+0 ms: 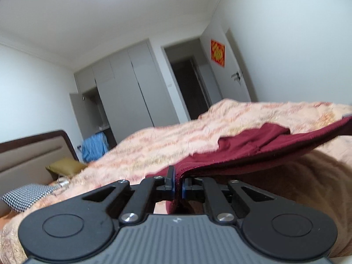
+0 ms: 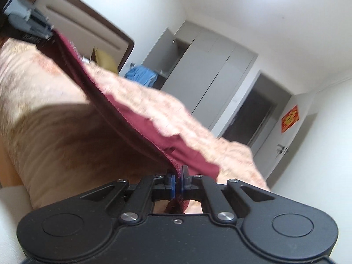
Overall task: Fold small clothes
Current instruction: 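Hold the hem with both grippers and fold it over toward the collar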
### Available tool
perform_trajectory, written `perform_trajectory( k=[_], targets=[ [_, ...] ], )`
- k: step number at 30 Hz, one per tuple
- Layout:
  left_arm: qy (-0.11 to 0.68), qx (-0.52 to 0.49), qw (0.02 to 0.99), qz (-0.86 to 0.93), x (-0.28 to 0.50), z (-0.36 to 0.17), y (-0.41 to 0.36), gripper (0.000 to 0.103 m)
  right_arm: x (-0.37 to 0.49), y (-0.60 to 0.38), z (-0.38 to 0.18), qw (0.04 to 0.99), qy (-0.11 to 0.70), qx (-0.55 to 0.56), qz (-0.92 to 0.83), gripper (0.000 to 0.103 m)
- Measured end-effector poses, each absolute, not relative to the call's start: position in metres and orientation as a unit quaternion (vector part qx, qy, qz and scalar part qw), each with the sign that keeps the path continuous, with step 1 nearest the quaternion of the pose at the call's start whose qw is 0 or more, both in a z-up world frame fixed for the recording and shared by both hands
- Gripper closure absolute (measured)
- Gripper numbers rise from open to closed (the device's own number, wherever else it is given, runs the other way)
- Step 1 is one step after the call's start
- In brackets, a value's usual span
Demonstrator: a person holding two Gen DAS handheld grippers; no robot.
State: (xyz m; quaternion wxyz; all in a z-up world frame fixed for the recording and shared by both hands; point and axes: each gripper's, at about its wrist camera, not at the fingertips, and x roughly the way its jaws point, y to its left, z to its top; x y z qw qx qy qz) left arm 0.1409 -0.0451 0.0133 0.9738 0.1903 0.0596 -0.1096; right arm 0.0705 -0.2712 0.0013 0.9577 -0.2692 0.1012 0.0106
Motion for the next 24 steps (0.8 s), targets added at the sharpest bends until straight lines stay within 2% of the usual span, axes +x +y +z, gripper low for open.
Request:
perform_trajectory(
  k=[6, 14, 19, 24],
  targets=[
    [0.054, 0.182, 0.973, -0.129, 0.076, 0.035, -0.035, 0.098, 0.007, -0.281, 0.054, 0.96, 0.097, -0.258, 0.051, 0.099],
    [0.086, 0.182, 0.966, -0.164, -0.004, 0.064, -0.021, 0.098, -0.061, -0.288, 0.104, 0.958, 0.131, -0.228, 0.115, 0.099],
    [0.098, 0.177, 0.964, -0.175, -0.006, 0.072, -0.022, 0.097, -0.055, -0.293, 0.115, 0.966, 0.128, -0.197, 0.113, 0.099],
    [0.142, 0.179, 0.957, -0.18, 0.035, 0.092, -0.029, 0.097, -0.014, -0.294, 0.121, 0.967, 0.112, -0.206, 0.099, 0.098]
  ],
)
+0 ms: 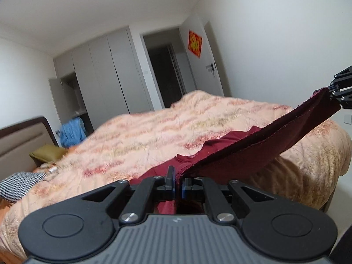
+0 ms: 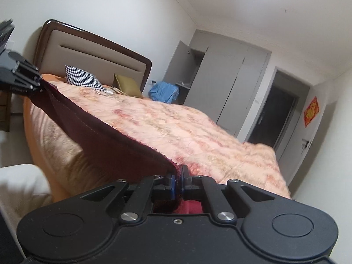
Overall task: Fold small clothes
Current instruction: 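Hold the hem with both grippers and fold it over toward the collar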
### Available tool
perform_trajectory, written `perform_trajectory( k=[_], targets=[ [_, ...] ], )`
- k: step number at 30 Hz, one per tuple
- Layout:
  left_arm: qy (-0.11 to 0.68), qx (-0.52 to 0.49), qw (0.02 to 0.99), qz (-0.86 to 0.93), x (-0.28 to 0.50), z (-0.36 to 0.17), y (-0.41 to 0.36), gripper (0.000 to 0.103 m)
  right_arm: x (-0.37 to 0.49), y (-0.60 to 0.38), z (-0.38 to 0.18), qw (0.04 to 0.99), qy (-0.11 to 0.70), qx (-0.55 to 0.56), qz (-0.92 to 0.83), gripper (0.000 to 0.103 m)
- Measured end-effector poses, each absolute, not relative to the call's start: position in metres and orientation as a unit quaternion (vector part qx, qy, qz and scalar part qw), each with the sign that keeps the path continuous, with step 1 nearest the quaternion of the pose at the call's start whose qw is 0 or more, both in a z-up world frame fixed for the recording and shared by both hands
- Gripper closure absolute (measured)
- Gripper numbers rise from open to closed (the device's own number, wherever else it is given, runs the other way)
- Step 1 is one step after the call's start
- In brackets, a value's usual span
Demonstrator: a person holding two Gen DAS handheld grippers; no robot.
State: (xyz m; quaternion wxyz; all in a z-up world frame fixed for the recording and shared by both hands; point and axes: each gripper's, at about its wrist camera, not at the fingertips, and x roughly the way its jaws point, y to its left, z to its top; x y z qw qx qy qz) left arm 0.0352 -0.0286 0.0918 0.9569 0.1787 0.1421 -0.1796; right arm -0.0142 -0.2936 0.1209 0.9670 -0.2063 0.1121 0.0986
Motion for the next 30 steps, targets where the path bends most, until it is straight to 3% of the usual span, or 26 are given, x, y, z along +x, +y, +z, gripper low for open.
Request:
perform_trajectory(
  k=[7, 13, 21, 27, 30],
  targets=[
    [0.182, 0.211, 0.942, -0.189, 0.141, 0.129, -0.043, 0.097, 0.093, -0.307, 0.132, 0.958, 0.103, -0.254, 0.087, 0.098],
    [0.274, 0.21, 0.918, -0.194, 0.261, 0.135, -0.056, 0.097, 0.205, -0.321, 0.126, 0.953, 0.136, -0.256, 0.085, 0.098],
    [0.363, 0.209, 0.886, -0.2, 0.38, 0.066, -0.062, 0.096, 0.331, -0.333, 0.072, 0.944, 0.229, -0.217, 0.097, 0.097],
    [0.411, 0.159, 0.872, -0.21, 0.432, 0.015, -0.053, 0.096, 0.361, -0.331, 0.025, 0.937, 0.264, -0.203, 0.106, 0.096],
    [0.426, 0.135, 0.868, -0.215, 0.444, -0.001, -0.047, 0.094, 0.368, -0.337, 0.011, 0.939, 0.267, -0.191, 0.105, 0.082]
  ],
)
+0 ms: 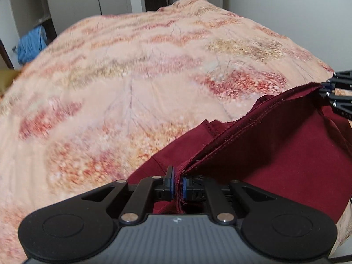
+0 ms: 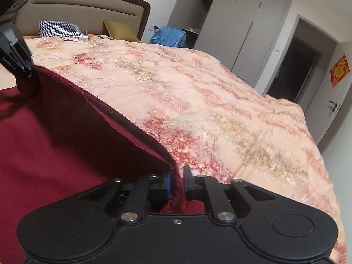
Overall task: Fold small clothes
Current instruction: 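Hold the hem with both grippers and fold it over toward the collar, then open both grippers to release the folded hem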
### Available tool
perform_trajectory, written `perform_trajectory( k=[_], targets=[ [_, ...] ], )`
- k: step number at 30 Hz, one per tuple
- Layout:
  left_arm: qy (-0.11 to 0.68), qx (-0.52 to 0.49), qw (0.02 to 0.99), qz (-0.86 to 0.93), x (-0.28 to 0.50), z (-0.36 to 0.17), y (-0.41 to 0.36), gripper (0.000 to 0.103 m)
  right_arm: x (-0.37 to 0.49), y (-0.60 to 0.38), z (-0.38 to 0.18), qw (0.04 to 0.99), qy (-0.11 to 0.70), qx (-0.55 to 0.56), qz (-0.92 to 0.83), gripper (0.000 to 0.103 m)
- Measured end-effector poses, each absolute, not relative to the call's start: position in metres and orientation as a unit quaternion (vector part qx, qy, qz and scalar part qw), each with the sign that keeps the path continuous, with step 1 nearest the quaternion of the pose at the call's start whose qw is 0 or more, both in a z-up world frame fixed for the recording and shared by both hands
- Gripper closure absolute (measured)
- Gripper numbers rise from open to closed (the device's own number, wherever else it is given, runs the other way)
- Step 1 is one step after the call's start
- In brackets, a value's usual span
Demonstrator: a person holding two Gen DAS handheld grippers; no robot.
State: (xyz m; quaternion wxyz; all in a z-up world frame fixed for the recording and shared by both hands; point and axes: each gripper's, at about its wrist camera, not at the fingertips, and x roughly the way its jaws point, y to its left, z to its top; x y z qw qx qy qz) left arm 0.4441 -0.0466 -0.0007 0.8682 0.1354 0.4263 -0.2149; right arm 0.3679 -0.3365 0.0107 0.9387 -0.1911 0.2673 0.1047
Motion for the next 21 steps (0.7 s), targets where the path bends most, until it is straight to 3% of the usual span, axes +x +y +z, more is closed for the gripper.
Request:
perform_trajectory(
  k=[2, 3, 4, 8, 9, 11, 21],
  targets=[
    [0.435, 0.12, 0.866, -0.217, 0.449, -0.009, -0.042, 0.083, 0.372, -0.339, 0.004, 0.94, 0.271, -0.18, 0.102, 0.074],
    [0.438, 0.112, 0.866, -0.216, 0.45, -0.009, -0.04, 0.06, 0.374, -0.341, 0.002, 0.94, 0.274, -0.174, 0.103, 0.07],
    [0.438, 0.104, 0.867, -0.213, 0.451, -0.011, -0.038, 0.038, 0.374, -0.344, 0.0, 0.941, 0.277, -0.167, 0.104, 0.058],
    [0.438, 0.077, 0.871, -0.21, 0.451, -0.009, -0.028, 0.022, 0.373, -0.349, -0.001, 0.944, 0.278, -0.142, 0.105, 0.017],
    [0.435, 0.07, 0.873, -0.208, 0.45, -0.008, -0.025, 0.014, 0.37, -0.351, 0.0, 0.946, 0.275, -0.133, 0.108, 0.013],
    [0.425, 0.06, 0.881, -0.199, 0.445, -0.004, -0.019, 0.009, 0.364, -0.355, 0.003, 0.95, 0.267, -0.116, 0.112, 0.004],
    [0.379, 0.084, 0.887, -0.248, 0.402, -0.004, -0.008, 0.002, 0.345, -0.362, -0.013, 0.945, 0.285, -0.119, 0.107, 0.001]
  ],
)
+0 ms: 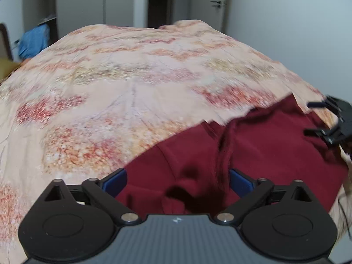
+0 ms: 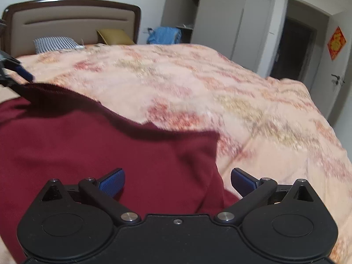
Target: Fold small clothes
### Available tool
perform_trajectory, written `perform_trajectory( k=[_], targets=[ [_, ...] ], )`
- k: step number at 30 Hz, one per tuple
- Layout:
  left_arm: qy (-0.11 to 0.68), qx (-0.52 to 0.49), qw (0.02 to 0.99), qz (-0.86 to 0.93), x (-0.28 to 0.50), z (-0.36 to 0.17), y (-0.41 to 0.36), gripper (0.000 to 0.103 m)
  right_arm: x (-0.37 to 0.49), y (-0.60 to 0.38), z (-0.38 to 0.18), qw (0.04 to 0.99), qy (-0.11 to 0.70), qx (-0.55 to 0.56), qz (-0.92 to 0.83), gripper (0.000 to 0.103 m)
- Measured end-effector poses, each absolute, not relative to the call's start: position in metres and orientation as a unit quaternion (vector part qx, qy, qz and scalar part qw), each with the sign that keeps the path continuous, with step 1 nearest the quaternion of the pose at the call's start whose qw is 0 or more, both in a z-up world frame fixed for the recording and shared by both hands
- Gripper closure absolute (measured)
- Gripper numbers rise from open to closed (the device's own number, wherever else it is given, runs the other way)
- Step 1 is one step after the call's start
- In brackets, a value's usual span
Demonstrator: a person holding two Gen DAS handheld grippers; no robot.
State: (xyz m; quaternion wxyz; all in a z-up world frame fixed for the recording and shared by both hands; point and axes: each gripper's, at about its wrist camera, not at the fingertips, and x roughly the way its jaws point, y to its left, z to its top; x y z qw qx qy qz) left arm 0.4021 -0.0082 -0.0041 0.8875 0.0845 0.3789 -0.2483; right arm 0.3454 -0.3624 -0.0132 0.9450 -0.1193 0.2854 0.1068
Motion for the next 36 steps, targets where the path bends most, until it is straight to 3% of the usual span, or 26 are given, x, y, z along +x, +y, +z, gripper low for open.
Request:
perform_trajectory(
  k=[8, 15, 26, 36],
  targets=[
    [0.382, 0.16, 0.885, -0.213, 0.399, -0.041, -0.033, 0.002, 0.358, -0.392, -0.03, 0.968, 0.246, -0.029, -0.041, 0.001],
    [0.377, 0.065, 0.918, -0.1, 0.437, -0.053, -0.002, 0.001, 0.361, -0.418, -0.054, 0.963, 0.251, 0.052, -0.077, 0.001],
    [0.366, -0.085, 0.923, -0.077, 0.424, -0.048, 0.036, 0.0, 0.335, -0.405, -0.034, 0.969, 0.23, 0.048, -0.073, 0.001],
    [0.348, -0.06, 0.933, -0.07, 0.354, -0.015, 0.021, 0.0, 0.255, -0.348, -0.018, 0.978, 0.208, -0.013, -0.018, 0.001]
  ],
)
